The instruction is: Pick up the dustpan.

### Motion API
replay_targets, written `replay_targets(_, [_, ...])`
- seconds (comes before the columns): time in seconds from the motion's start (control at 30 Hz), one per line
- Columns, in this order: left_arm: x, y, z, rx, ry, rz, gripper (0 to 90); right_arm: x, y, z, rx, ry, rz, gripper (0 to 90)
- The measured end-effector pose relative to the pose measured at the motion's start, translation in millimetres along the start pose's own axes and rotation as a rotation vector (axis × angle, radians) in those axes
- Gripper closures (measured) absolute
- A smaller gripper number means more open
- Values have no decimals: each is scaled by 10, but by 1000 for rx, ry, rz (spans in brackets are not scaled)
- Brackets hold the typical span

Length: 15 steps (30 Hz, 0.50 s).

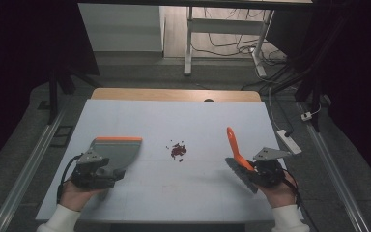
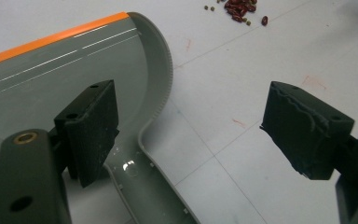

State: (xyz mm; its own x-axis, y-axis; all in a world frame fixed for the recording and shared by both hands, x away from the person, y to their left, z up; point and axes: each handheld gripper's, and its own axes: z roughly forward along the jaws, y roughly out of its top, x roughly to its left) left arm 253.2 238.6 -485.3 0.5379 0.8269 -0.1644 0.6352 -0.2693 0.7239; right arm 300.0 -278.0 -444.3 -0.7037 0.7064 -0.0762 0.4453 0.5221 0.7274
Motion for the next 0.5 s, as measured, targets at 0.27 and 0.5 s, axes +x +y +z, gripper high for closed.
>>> replay_targets(0.27, [-53,35,5,10,14,18,190,11,-34,17,2,6,3,701])
replay_targets(0.5, [-79,37,-17,8,5,26,189,42,-42,42,3,5,12,701])
